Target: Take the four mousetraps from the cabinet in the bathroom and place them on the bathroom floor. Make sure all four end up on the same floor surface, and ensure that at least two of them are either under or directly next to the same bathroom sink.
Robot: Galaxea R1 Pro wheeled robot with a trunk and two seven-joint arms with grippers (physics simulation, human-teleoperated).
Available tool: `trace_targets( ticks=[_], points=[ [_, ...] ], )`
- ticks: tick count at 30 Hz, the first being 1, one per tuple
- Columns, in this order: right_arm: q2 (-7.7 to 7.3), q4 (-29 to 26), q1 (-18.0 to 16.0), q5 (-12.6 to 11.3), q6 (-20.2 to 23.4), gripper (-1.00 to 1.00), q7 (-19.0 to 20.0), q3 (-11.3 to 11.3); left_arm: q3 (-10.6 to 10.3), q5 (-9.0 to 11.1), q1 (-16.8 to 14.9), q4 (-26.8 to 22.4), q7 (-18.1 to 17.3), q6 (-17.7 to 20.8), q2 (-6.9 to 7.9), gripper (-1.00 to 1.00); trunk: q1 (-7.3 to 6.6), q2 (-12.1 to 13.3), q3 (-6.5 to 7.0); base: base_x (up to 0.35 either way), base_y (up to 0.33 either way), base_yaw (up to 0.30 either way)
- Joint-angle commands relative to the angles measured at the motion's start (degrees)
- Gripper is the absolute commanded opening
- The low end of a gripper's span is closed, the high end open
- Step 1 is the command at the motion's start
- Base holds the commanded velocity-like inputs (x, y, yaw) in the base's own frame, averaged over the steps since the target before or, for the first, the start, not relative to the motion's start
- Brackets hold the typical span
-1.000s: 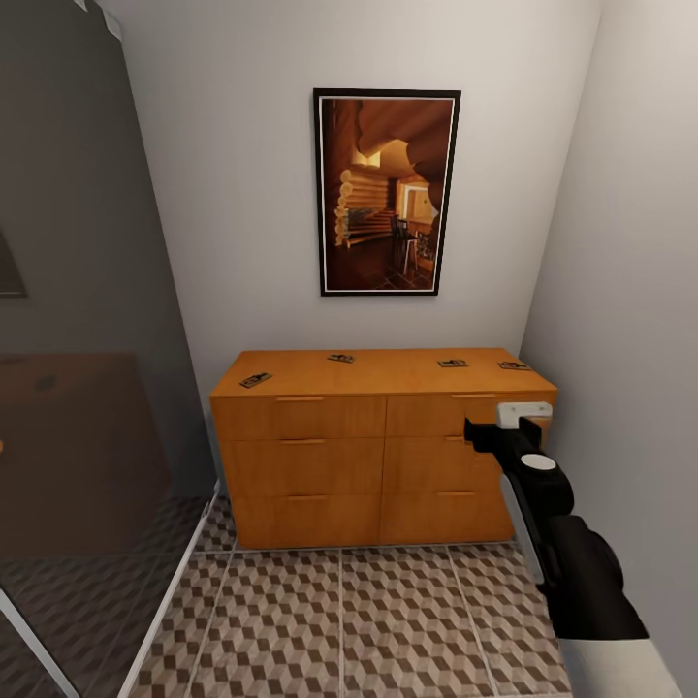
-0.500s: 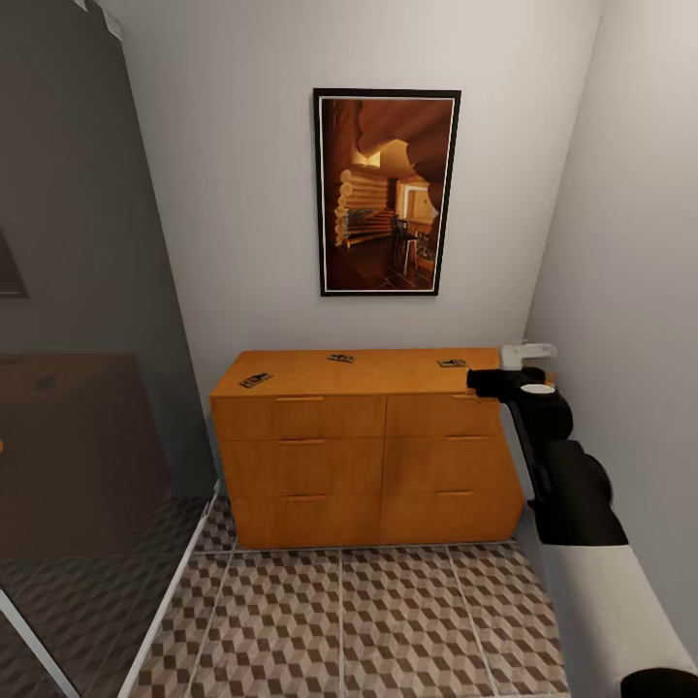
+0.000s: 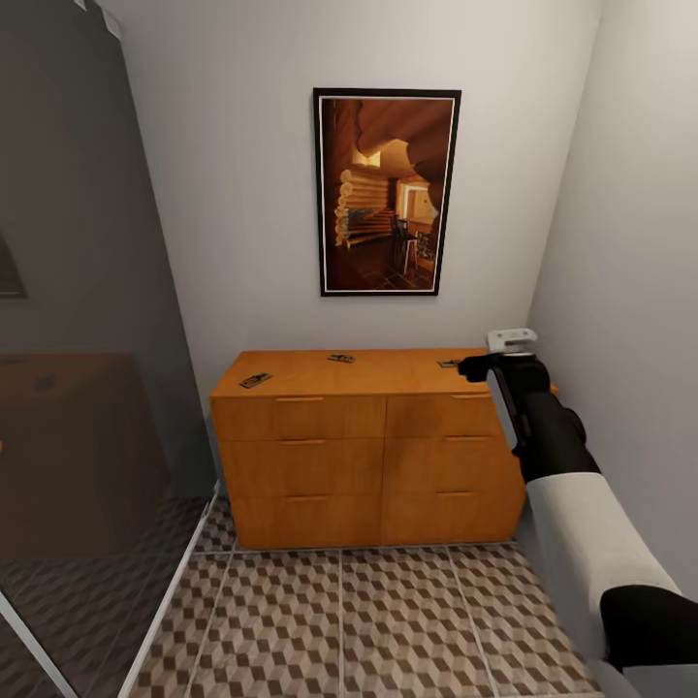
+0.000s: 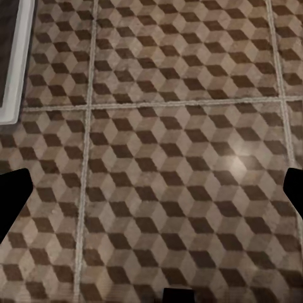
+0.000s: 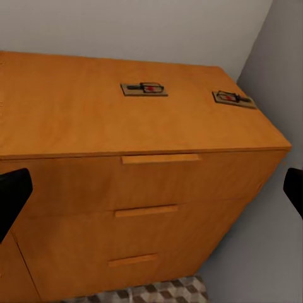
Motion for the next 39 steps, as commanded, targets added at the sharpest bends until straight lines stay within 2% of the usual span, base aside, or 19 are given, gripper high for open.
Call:
trace_targets(
  ticks=[1,13,32,39],
  points=[
    [-0.03,0.21,-0.17,0.4,0.25,1.0,0.24,0.14,-0.1,-0.03,-0.04,0.26,0.22,-0.18,0.01,1.0,0.01,-0.03,-0.06,0.101,0.0,0.0],
    [-0.02,1.07,-0.61,0.37,-0.1,1.0,3.51,0.29,-0.07,0.17,-0.04,1.5,0.22,-0.09,0.0,1.0,0.01,-0.03,-0.06,0.247,0.0,0.0],
    [-0.18,1.12,-0.63,0.37,-0.13,1.0,4.66,0.38,-0.02,0.15,-0.04,2.2,0.31,-0.09,-0.09,1.0,0.01,-0.03,-0.06,0.333,-0.018,0.0],
    [-1.5,1.12,-0.63,0.26,-0.16,1.0,5.18,0.45,-0.04,0.07,-0.04,2.49,0.31,-0.11,-0.09,1.0,0.01,-0.03,-0.06,0.275,-0.138,0.0]
  ],
)
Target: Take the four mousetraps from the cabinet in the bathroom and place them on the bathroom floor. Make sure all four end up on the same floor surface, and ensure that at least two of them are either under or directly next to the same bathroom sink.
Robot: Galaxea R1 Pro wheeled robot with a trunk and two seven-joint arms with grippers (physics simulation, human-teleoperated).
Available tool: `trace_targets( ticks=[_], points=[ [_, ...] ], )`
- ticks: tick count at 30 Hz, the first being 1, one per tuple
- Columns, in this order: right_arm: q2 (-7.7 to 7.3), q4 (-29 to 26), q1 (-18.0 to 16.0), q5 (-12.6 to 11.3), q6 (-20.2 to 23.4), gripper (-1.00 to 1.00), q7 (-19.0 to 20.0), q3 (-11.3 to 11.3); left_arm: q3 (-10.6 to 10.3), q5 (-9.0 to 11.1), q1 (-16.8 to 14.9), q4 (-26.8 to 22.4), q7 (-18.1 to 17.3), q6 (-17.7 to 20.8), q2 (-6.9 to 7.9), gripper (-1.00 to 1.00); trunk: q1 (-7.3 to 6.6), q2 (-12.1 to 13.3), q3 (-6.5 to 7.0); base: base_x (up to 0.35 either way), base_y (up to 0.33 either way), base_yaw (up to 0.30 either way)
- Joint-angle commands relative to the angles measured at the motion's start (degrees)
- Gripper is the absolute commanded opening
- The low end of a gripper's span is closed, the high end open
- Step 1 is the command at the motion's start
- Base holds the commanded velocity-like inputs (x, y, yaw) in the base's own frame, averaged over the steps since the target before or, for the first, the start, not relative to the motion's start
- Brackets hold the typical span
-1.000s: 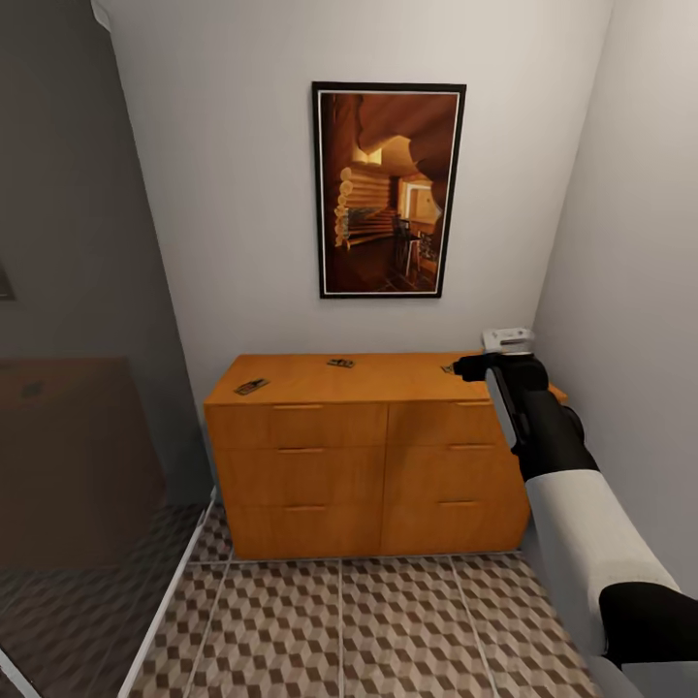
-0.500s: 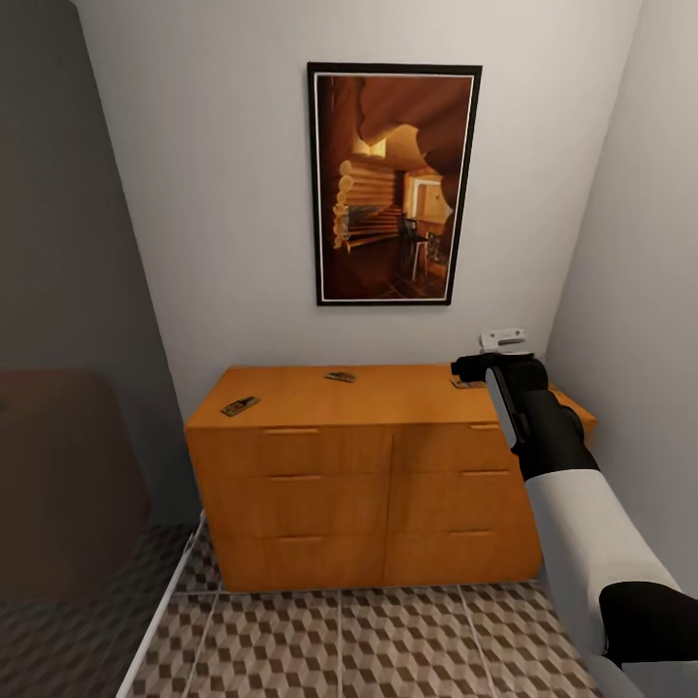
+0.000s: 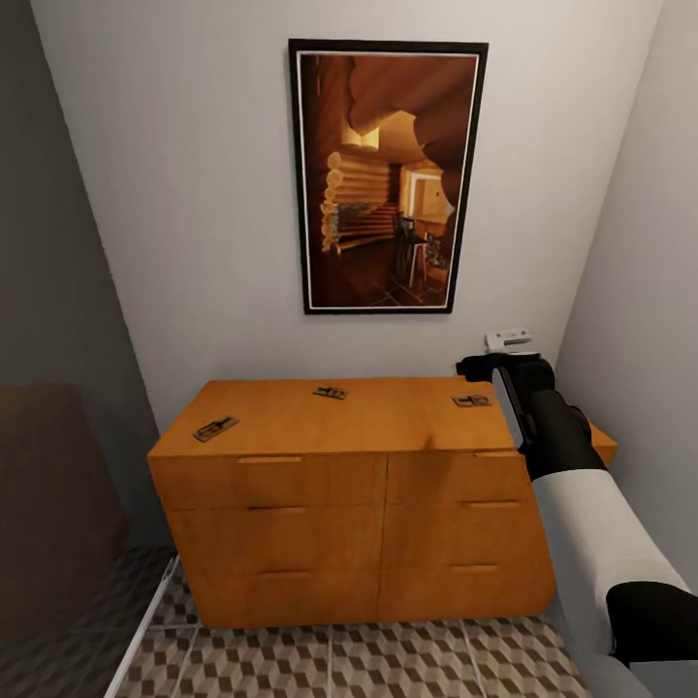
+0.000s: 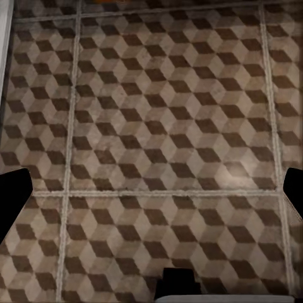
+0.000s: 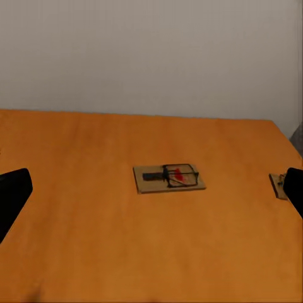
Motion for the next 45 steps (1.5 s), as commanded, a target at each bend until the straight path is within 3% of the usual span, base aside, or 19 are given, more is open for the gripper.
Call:
trace_targets(
  ticks=[1,4,9,24,38,42,45],
  points=[
    [-0.23,-0.04,-0.04,0.25,0.29,1.0,0.37,0.18,-0.09,-0.02,-0.03,0.1,0.22,-0.19,0.01,1.0,0.02,-0.03,-0.06,0.151,-0.096,0.0],
    [-0.56,-0.02,-0.04,0.29,0.32,1.0,2.58,0.21,-0.08,-0.07,-0.03,0.23,0.22,-0.22,0.01,1.0,0.02,-0.03,-0.06,0.093,-0.059,0.0],
    [-1.66,0.03,-0.04,0.48,0.35,1.0,9.69,0.13,-0.08,-0.12,-0.03,0.29,0.22,-0.24,0.01,1.0,0.02,-0.03,-0.06,0.033,-0.021,0.0],
    [-6.98,0.05,-0.04,0.55,0.35,1.0,26.46,0.3,-0.16,-0.14,-0.03,0.4,0.22,-0.25,-0.12,1.0,0.02,-0.03,-0.06,0.005,-0.003,0.0],
    [-11.1,0.09,-0.04,0.62,0.35,1.0,39.52,0.53,-0.16,-0.08,-0.03,0.4,0.22,-0.25,-0.16,1.0,0.02,-0.03,-0.06,0.0,0.0,0.0],
    [-11.78,0.06,-0.05,1.17,0.31,1.0,42.78,1.32,-0.16,-0.06,-0.03,0.4,0.22,-0.25,-0.17,1.0,0.02,-0.03,-0.06,0.0,0.0,0.0],
    [-12.55,0.05,-0.04,2.78,0.27,1.0,45.46,3.12,-0.16,-0.05,-0.03,0.45,0.22,-0.25,-0.17,1.0,0.02,-0.03,-0.06,0.0,0.0,0.0]
  ],
)
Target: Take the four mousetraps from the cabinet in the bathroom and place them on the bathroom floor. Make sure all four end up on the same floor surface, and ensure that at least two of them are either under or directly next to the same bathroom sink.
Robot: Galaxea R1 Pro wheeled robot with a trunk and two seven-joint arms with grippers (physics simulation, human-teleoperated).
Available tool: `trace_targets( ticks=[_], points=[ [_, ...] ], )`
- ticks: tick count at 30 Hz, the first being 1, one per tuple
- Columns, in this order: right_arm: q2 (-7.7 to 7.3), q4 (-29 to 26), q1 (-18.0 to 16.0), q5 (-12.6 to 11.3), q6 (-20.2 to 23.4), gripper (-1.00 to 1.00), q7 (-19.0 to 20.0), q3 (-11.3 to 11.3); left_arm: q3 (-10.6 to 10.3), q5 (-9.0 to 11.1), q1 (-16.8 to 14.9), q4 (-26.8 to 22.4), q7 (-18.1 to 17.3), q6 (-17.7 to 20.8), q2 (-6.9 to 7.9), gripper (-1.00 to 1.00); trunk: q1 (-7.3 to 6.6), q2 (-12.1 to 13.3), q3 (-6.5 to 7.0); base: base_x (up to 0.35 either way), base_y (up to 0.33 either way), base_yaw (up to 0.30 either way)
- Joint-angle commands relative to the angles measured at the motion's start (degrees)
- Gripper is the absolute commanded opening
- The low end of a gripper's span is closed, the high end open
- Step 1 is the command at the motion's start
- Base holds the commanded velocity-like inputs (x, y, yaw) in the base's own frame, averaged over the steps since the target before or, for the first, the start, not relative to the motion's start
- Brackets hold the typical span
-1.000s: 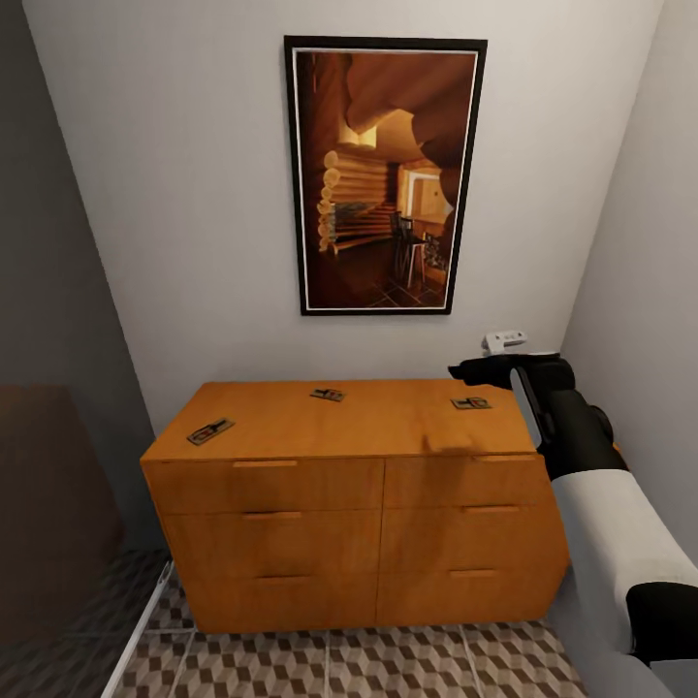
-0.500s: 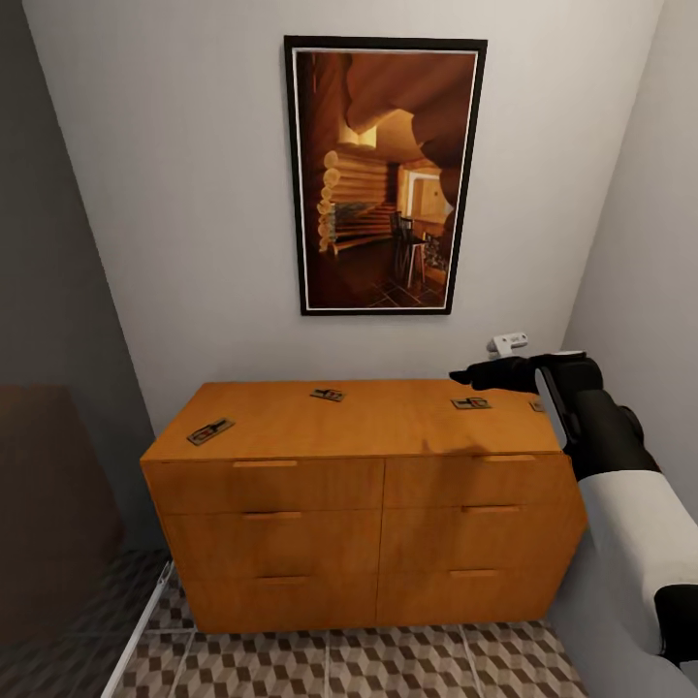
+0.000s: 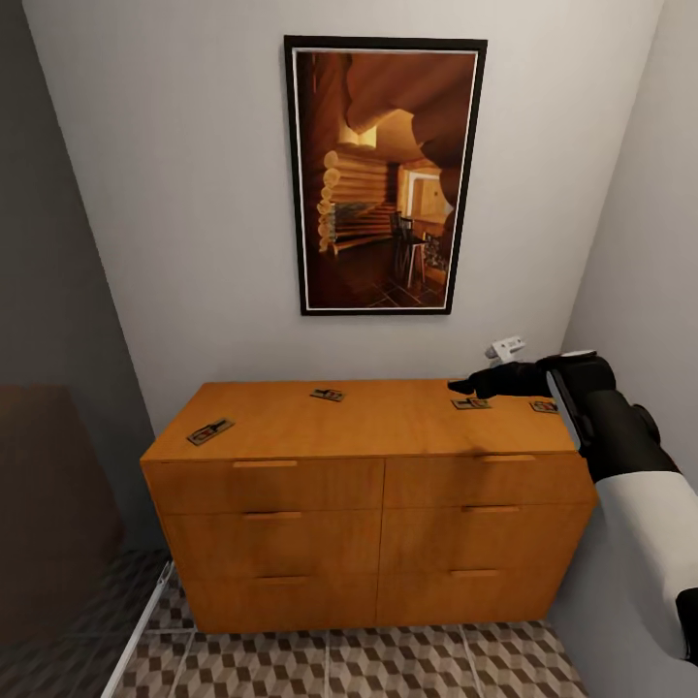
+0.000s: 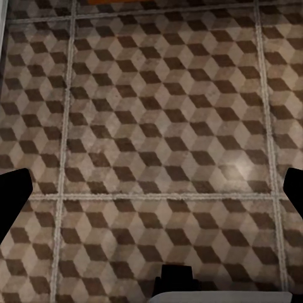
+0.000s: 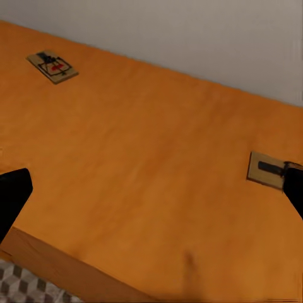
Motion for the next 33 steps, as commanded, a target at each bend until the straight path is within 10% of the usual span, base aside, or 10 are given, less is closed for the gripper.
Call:
trace_targets(
  ticks=[1,15,33],
  points=[
    [-0.21,-0.06,-0.05,1.13,0.05,1.0,1.13,0.6,-0.1,-0.01,-0.03,0.04,0.22,-0.18,0.01,1.0,0.0,-0.03,-0.06,0.0,0.0,0.0],
    [-1.16,0.01,-0.05,7.29,-4.56,1.0,10.6,4.51,-0.1,-0.01,-0.03,0.07,0.22,-0.18,0.01,1.0,0.0,-0.03,-0.06,0.0,0.0,0.0],
    [-6.07,0.04,-0.05,9.8,-13.4,1.0,38.86,4.51,-0.14,-0.09,-0.03,0.96,0.22,-0.18,-0.05,1.0,0.0,-0.03,-0.06,0.0,0.0,0.0]
  ],
)
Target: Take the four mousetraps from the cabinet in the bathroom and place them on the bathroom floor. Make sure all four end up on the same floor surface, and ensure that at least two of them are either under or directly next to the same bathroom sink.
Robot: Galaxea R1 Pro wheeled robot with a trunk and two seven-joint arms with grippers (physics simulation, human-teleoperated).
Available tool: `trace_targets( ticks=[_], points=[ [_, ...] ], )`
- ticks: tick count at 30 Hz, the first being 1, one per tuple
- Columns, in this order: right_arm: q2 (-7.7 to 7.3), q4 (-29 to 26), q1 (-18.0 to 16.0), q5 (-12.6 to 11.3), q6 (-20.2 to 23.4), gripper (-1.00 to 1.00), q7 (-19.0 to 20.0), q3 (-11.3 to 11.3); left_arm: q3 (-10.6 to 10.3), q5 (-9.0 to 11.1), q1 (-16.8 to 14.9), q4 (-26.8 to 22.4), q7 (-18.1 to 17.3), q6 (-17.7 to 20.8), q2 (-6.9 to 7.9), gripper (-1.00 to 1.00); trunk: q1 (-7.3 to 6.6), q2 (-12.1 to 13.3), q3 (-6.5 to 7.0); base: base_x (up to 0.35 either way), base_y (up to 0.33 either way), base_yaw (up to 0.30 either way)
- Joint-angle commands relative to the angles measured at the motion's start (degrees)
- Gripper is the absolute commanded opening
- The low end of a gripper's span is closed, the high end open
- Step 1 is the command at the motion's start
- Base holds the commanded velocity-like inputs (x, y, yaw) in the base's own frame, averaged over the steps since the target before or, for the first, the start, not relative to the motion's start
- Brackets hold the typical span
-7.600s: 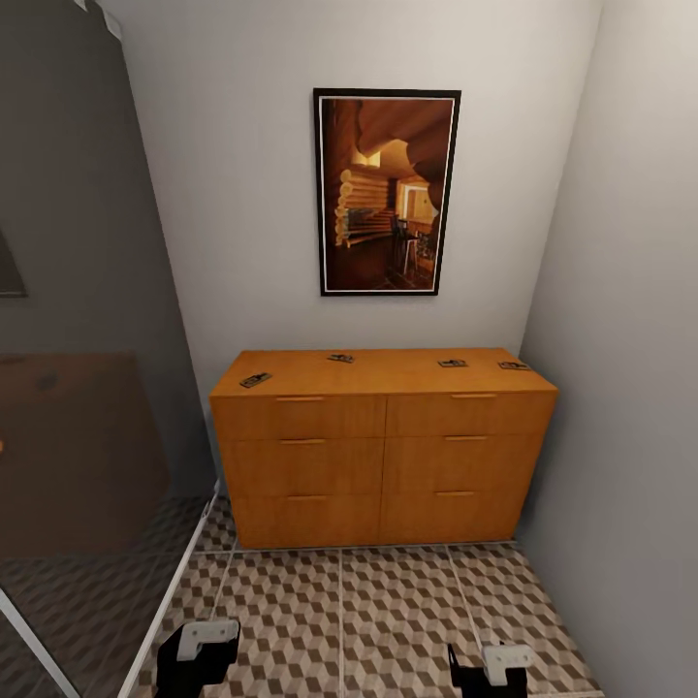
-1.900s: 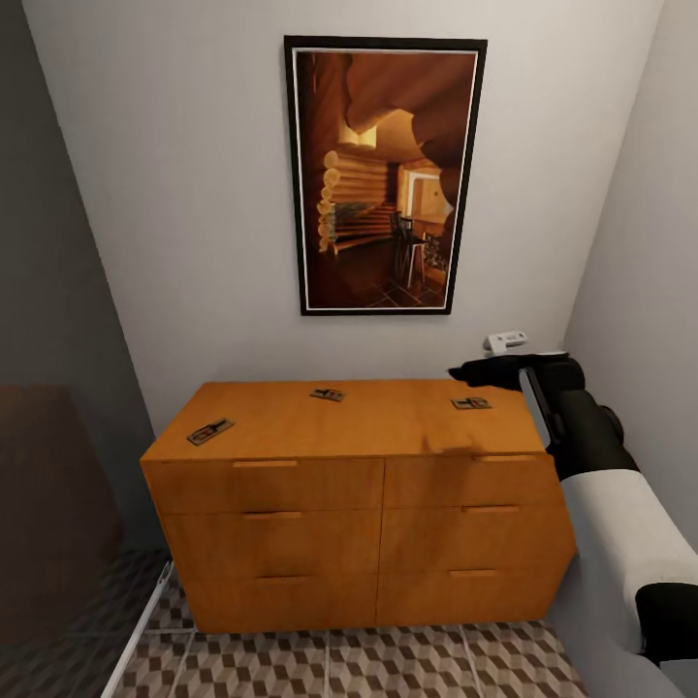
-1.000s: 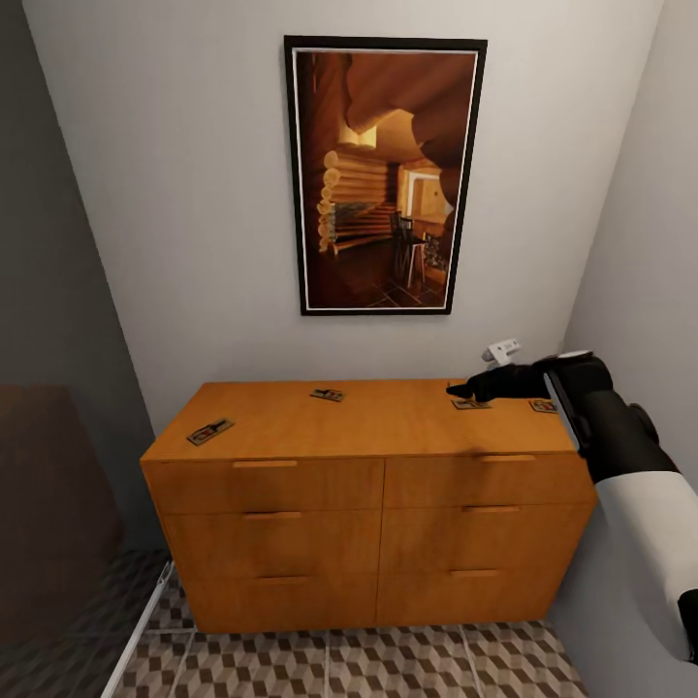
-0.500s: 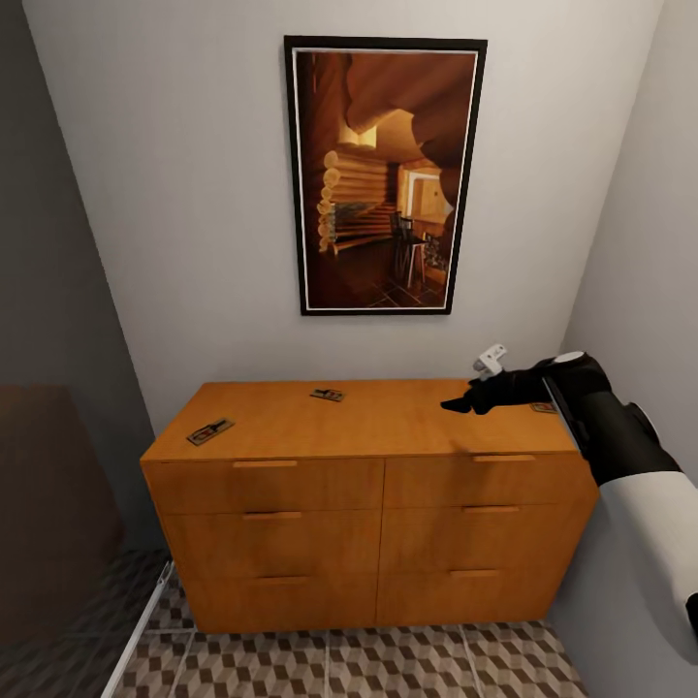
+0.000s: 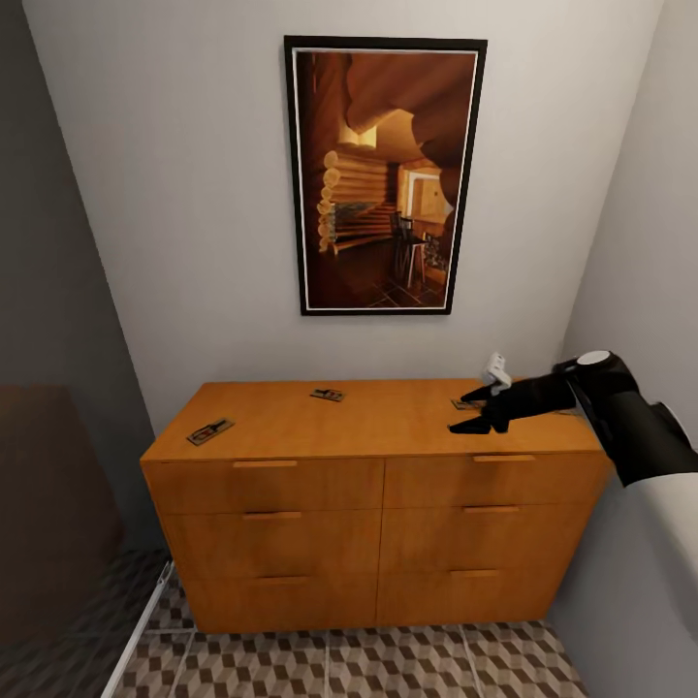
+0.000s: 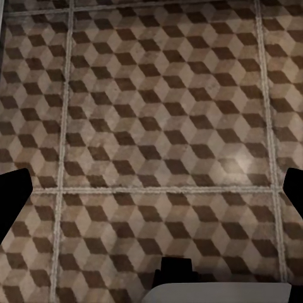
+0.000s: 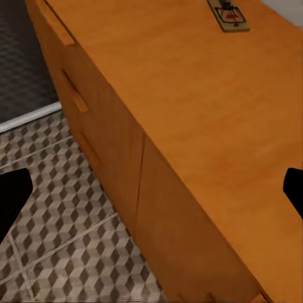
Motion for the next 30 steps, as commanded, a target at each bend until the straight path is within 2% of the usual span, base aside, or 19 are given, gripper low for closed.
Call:
trace_targets(
  ticks=[1,4,5,10,14,19,30],
  points=[
    [-0.35,-0.02,-0.05,0.26,0.15,1.0,1.64,0.03,-0.1,-0.02,-0.03,0.03,0.22,-0.18,0.02,1.0,0.0,-0.03,-0.07,0.0,0.0,0.0],
    [-1.47,0.34,-0.05,0.2,-0.9,1.0,4.82,-0.11,-0.09,-0.02,-0.05,0.02,0.22,-0.18,0.04,1.0,0.0,-0.03,-0.07,0.0,0.0,0.0],
    [-2.38,0.62,-0.05,0.04,-1.71,1.0,6.16,-0.23,-0.08,-0.02,-0.04,0.02,0.22,-0.18,0.05,1.0,0.0,-0.03,-0.07,0.0,0.0,0.0],
    [-4.07,1.18,-0.05,-0.23,-3.62,1.0,7.98,-0.28,-0.13,-0.02,-0.04,0.05,0.18,-0.16,0.06,1.0,0.0,-0.03,-0.07,0.0,0.0,0.0],
    [-4.43,1.39,-0.05,-0.29,-4.1,1.0,8.34,-0.16,-0.29,-0.01,-0.03,0.44,0.1,-0.1,0.03,1.0,0.0,-0.03,-0.07,0.0,0.0,0.0],
    [-4.59,1.63,-0.05,-0.33,-4.35,1.0,8.64,-0.02,-1.47,-0.01,-0.03,3.55,0.15,0.09,-0.71,1.0,0.0,-0.03,-0.07,0.0,0.0,0.0],
    [-4.76,2.24,-0.05,-0.4,-4.35,1.0,8.67,0.02,-6.74,-0.03,-0.03,12.92,0.25,0.17,-1.31,1.0,0.0,-0.03,-0.07,0.0,0.0,0.0]
  ],
)
